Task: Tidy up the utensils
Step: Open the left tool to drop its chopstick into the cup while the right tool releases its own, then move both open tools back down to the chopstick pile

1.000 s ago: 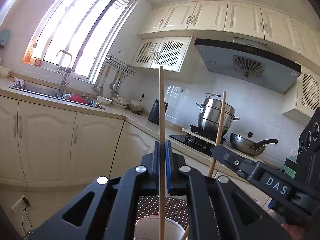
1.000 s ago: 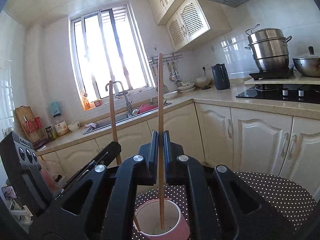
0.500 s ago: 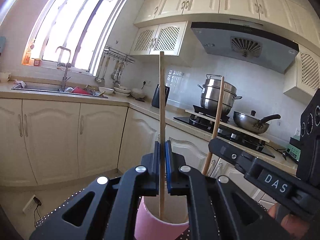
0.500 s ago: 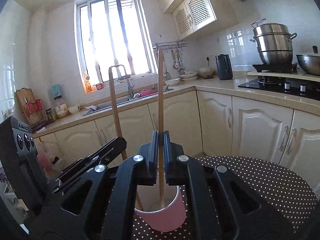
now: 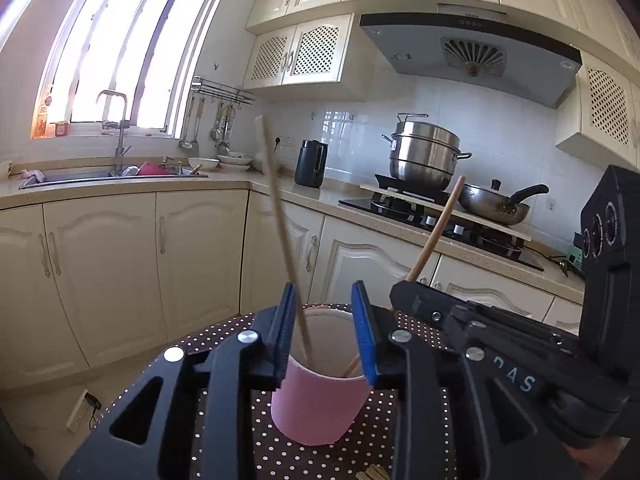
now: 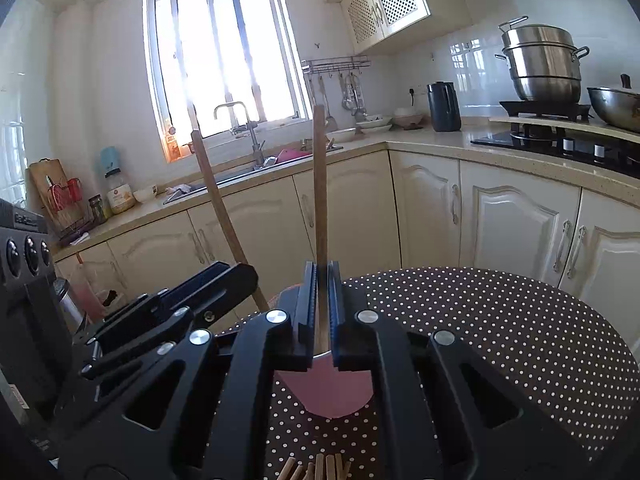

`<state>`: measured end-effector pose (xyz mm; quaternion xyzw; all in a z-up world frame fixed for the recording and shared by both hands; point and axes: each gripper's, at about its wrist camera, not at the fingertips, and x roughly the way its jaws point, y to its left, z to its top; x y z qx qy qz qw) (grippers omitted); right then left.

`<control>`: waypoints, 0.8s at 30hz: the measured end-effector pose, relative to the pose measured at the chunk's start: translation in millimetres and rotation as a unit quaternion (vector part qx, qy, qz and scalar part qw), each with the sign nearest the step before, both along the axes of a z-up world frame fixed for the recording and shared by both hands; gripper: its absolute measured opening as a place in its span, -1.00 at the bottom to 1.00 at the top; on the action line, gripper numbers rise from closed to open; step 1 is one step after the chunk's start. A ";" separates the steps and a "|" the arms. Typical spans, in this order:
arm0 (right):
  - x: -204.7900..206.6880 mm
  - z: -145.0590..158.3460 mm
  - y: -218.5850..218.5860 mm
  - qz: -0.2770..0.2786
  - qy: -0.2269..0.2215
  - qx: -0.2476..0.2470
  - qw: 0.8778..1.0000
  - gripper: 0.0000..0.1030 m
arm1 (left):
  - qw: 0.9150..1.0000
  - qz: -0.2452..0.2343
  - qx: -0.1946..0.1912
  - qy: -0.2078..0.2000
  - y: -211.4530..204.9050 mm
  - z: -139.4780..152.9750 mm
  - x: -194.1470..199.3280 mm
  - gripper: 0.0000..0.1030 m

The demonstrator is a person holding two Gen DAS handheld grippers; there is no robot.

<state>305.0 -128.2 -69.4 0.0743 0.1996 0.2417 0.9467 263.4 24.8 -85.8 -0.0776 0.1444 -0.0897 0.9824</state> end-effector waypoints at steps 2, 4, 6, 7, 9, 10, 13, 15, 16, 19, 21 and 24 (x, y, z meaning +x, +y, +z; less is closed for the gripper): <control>-2.3 1.1 -2.9 -0.007 0.002 0.003 1.000 -0.85 | 1.000 0.000 0.003 0.004 0.5 0.9 -4.8 -0.22; -5.7 4.3 -6.5 -0.014 0.000 0.004 1.000 -0.59 | 1.000 0.000 0.004 0.003 2.3 2.6 -10.6 -0.16; -9.5 7.4 -11.7 -0.022 -0.004 0.004 1.000 -0.38 | 1.000 0.005 0.004 0.000 4.0 5.5 -16.3 -0.05; -10.7 9.2 -12.5 -0.023 -0.004 0.003 1.000 -0.29 | 1.000 0.008 0.004 -0.004 4.8 7.6 -20.3 0.05; -15.0 12.1 -17.5 -0.029 -0.006 0.002 1.000 -0.12 | 1.000 0.012 0.008 -0.009 5.1 11.2 -27.7 0.13; -18.2 13.8 -20.7 -0.030 -0.007 0.002 1.000 -0.11 | 1.000 0.013 0.010 -0.010 4.6 13.2 -30.4 0.17; -27.8 19.0 -27.8 -0.033 -0.010 0.000 0.999 -0.08 | 1.000 0.016 0.016 -0.011 2.6 17.7 -41.3 0.24; -34.2 22.6 -31.8 -0.035 -0.010 -0.001 0.999 -0.05 | 1.000 0.015 0.019 -0.009 1.3 19.7 -49.6 0.26; -38.0 24.3 -34.1 -0.034 -0.010 -0.003 0.999 -0.03 | 1.000 0.014 0.020 -0.009 0.9 20.9 -52.6 0.28; -46.9 26.0 -38.1 -0.026 -0.002 -0.016 1.000 0.01 | 1.000 0.007 0.024 0.004 -1.9 22.2 -61.7 0.31; -55.0 24.8 -41.6 -0.023 0.002 -0.029 0.999 0.01 | 0.999 -0.003 0.025 0.026 -4.4 20.7 -65.2 0.31; -64.1 20.6 -49.1 -0.023 0.014 -0.043 0.999 0.01 | 0.998 -0.010 0.026 0.053 -8.4 15.9 -71.6 0.31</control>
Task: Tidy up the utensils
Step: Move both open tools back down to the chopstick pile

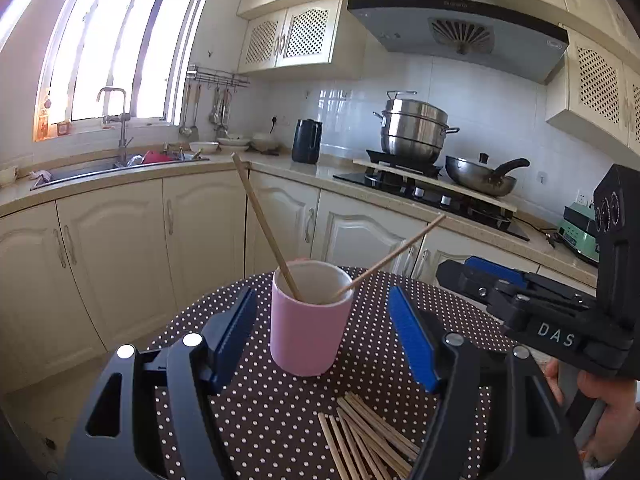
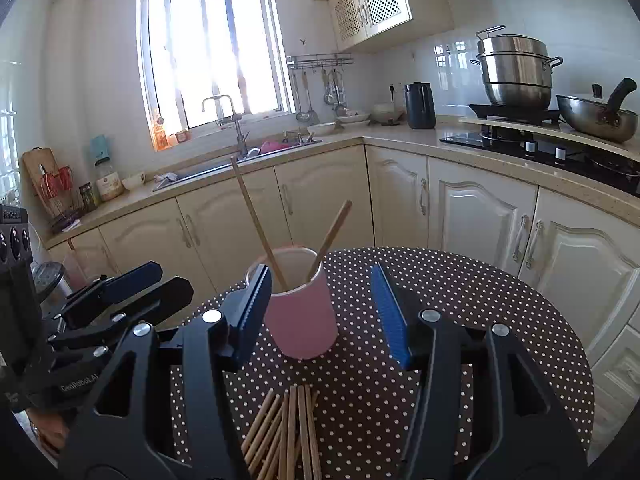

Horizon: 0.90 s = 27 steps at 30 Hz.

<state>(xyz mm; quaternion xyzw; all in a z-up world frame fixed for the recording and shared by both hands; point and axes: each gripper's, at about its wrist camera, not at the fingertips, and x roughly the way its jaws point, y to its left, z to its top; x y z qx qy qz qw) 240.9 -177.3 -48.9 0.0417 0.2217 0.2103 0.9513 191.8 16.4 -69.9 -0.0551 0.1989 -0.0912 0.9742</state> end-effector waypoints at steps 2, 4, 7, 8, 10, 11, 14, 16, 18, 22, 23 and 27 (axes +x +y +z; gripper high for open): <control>-5.4 -4.5 -5.7 0.002 0.015 -0.009 1.000 0.01 | 1.000 -0.002 0.005 0.020 -3.2 -3.8 -4.6 0.31; -11.1 -10.2 -9.9 0.007 0.028 -0.020 0.999 0.01 | 0.999 -0.013 0.014 0.043 -7.9 -8.8 -9.0 0.31; -18.2 -20.1 -11.4 0.018 0.052 -0.046 0.997 0.01 | 0.996 -0.027 0.035 0.078 -16.9 -17.2 -15.1 0.31; -19.5 -23.3 -11.8 0.024 0.062 -0.053 0.996 0.01 | 0.995 -0.031 0.040 0.084 -18.8 -20.5 -16.8 0.31; -21.9 -30.0 -12.9 0.032 0.079 -0.068 0.994 0.01 | 0.992 -0.043 0.047 0.106 -23.7 -27.6 -19.3 0.31; -23.5 -34.1 -13.2 0.036 0.088 -0.077 0.992 0.01 | 0.990 -0.051 0.048 0.119 -25.4 -31.4 -19.4 0.31; -27.2 -44.2 -15.4 0.047 0.112 -0.094 0.988 0.01 | 0.984 -0.063 0.056 0.160 -30.0 -45.3 -18.5 0.31; -28.6 -50.2 -16.4 0.054 0.128 -0.100 0.985 0.01 | 0.978 -0.059 0.066 0.187 -31.7 -55.1 -16.3 0.31; -28.9 -55.6 -18.5 0.061 0.145 -0.099 0.982 0.01 | 0.972 -0.062 0.069 0.215 -32.0 -64.9 -14.4 0.31; -28.0 -65.4 -19.0 0.072 0.175 -0.104 0.976 0.01 | 0.959 -0.055 0.065 0.269 -26.5 -84.9 -10.6 0.29; -28.0 -67.7 -18.6 0.074 0.180 -0.106 0.975 0.01 | 0.956 -0.054 0.065 0.281 -25.2 -89.4 -9.8 0.14; -24.2 -76.4 -18.8 0.079 0.203 -0.106 0.970 0.01 | 0.945 -0.052 0.060 0.318 -21.6 -102.7 -4.4 -0.12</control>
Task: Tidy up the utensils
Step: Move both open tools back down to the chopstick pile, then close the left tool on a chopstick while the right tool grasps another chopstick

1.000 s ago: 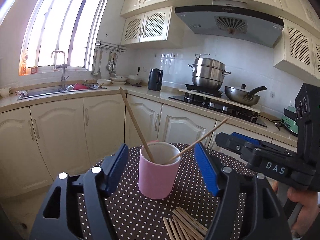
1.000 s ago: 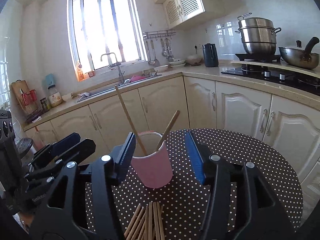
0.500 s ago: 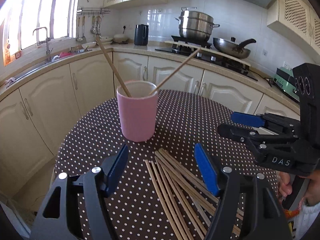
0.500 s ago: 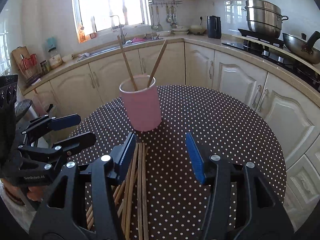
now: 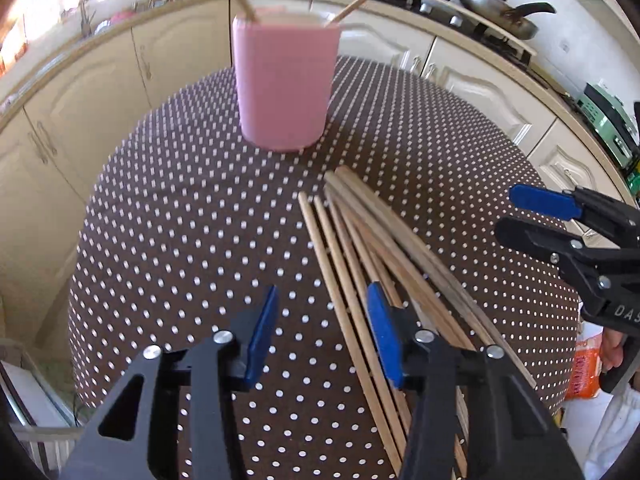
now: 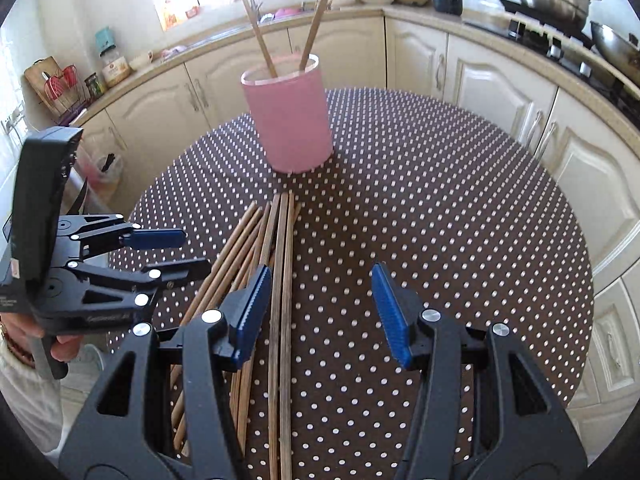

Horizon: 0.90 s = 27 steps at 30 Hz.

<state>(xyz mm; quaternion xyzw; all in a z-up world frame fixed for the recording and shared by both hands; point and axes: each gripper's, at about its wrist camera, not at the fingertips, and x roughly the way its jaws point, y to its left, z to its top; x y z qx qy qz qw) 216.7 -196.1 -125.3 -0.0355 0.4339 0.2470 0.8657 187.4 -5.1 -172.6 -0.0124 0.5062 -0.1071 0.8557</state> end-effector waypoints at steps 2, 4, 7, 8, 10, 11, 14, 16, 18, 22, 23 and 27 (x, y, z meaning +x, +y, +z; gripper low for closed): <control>0.7 -3.9 1.0 0.003 0.010 0.001 1.000 0.01 | 1.000 -0.001 0.006 0.005 -2.1 -2.9 -0.2 -0.13; 2.6 -6.2 2.1 0.004 0.017 -0.002 1.000 0.01 | 1.000 -0.001 0.014 0.012 -4.3 -7.5 2.4 -0.15; 3.5 -9.8 4.5 0.009 0.025 -0.009 1.000 0.01 | 0.999 0.008 0.023 0.029 -5.1 -13.5 6.8 -0.28; 4.1 -10.9 5.3 0.010 0.027 -0.011 1.000 0.01 | 0.999 0.012 0.019 0.030 -3.4 -13.9 6.9 -0.29; 5.2 -12.5 7.1 0.012 0.030 -0.014 0.999 0.01 | 0.999 0.015 0.021 0.036 -4.2 -13.8 10.2 -0.29; 6.2 -13.5 7.8 0.013 0.032 -0.016 0.999 0.01 | 0.999 0.016 0.023 0.039 -4.5 -13.5 11.5 -0.29; 8.1 -16.0 11.3 0.014 0.037 -0.022 0.999 0.01 | 0.998 0.026 0.029 0.045 -6.6 -12.9 16.5 -0.30; 11.0 -17.7 14.0 0.013 0.042 -0.026 0.999 0.01 | 0.998 0.027 0.039 0.048 -10.0 -12.3 23.3 -0.30; 12.6 -18.8 14.8 0.015 0.047 -0.026 0.998 0.01 | 0.997 0.024 0.047 0.047 -12.3 -12.2 26.1 -0.30; 15.5 -21.1 17.7 0.020 0.053 -0.037 0.998 0.01 | 0.997 0.025 0.051 0.051 -14.2 -14.0 27.3 -0.30; 16.8 -22.3 19.8 0.022 0.056 -0.041 0.997 0.01 | 0.997 0.025 0.053 0.052 -14.4 -14.4 28.0 -0.31; 22.5 -28.5 29.3 0.037 0.075 -0.057 0.995 -0.17 | 0.997 0.028 0.062 0.045 -14.9 -15.5 31.5 -0.72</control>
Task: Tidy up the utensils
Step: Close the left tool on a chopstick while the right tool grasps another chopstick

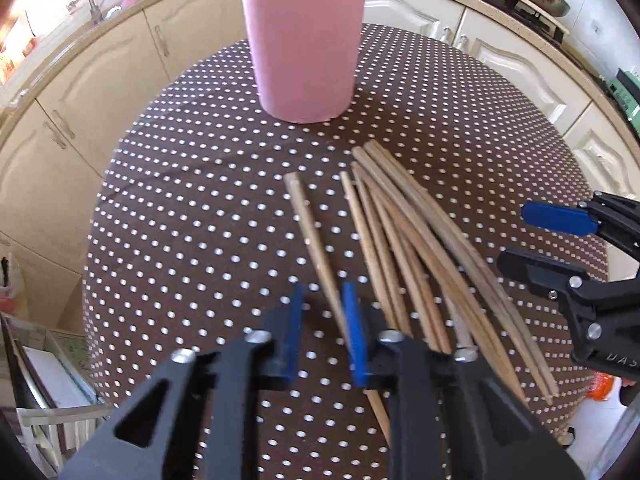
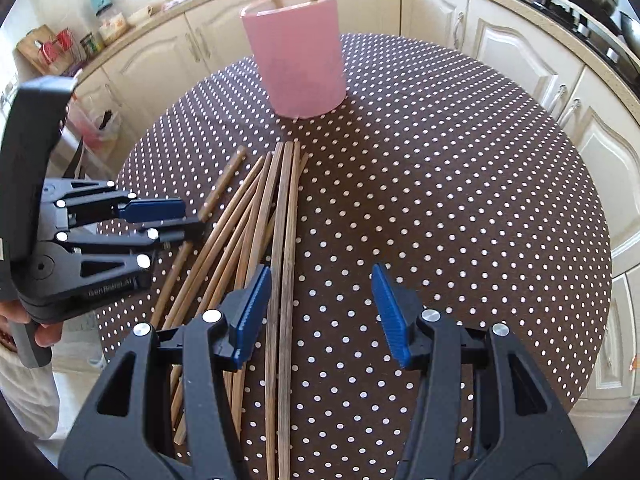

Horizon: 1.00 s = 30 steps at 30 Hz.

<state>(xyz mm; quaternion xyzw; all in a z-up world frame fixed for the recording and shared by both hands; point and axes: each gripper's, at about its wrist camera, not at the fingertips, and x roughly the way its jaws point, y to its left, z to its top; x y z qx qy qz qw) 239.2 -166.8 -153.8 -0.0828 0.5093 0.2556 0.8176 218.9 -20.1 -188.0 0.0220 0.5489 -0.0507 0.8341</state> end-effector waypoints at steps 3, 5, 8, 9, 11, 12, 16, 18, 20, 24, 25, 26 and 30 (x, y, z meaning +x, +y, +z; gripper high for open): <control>5.2 -5.1 6.7 0.010 0.017 -0.006 1.000 -0.33 | 1.000 0.002 -0.015 0.001 4.5 -0.2 2.7 -0.78; 8.9 -7.3 10.5 0.013 0.021 -0.013 1.000 -0.34 | 1.000 0.001 -0.019 0.002 6.8 -0.3 3.7 -0.82; 15.4 -10.2 16.7 0.017 0.032 -0.016 0.999 -0.36 | 1.000 -0.005 -0.021 0.002 10.8 0.0 3.7 -0.84; 16.9 -10.6 18.8 0.018 0.031 -0.023 0.999 -0.38 | 1.000 -0.008 -0.021 0.002 10.6 0.2 4.6 -0.84; 19.9 -9.7 22.0 0.018 0.033 -0.029 0.999 -0.40 | 1.000 -0.011 -0.021 0.002 13.5 0.3 4.0 -0.85; 21.5 -9.4 24.6 0.018 0.033 -0.034 0.999 -0.43 | 1.000 -0.011 -0.023 0.002 15.0 0.7 4.3 -0.86; 21.7 -12.7 37.6 0.027 0.039 -0.062 0.997 -0.47 | 1.000 -0.014 -0.022 0.001 13.5 0.0 6.0 -0.86; 22.4 -14.2 46.3 0.031 0.039 -0.075 0.996 -0.48 | 1.000 -0.014 -0.021 0.000 12.4 -0.4 6.1 -0.86; 22.9 -14.8 55.0 0.035 0.034 -0.088 0.995 -0.65 | 1.000 -0.015 -0.021 0.000 12.5 -0.4 5.9 -0.86; 23.9 -16.7 67.8 0.037 0.037 -0.086 0.995 -0.86 | 0.999 -0.013 -0.034 -0.002 13.4 -1.1 8.5 -0.88; 24.2 -17.0 68.0 0.035 0.036 -0.080 0.996 -0.86 | 0.999 -0.012 -0.042 -0.003 14.7 -1.4 8.7 -0.88; 23.9 -18.0 67.4 0.033 0.036 -0.075 0.996 -0.86 | 0.999 -0.012 -0.048 -0.005 15.8 -1.6 8.6 -0.89; 21.4 -16.3 53.6 0.022 0.029 -0.049 0.998 -0.87 | 0.997 -0.008 -0.070 -0.023 22.9 0.2 3.3 -0.89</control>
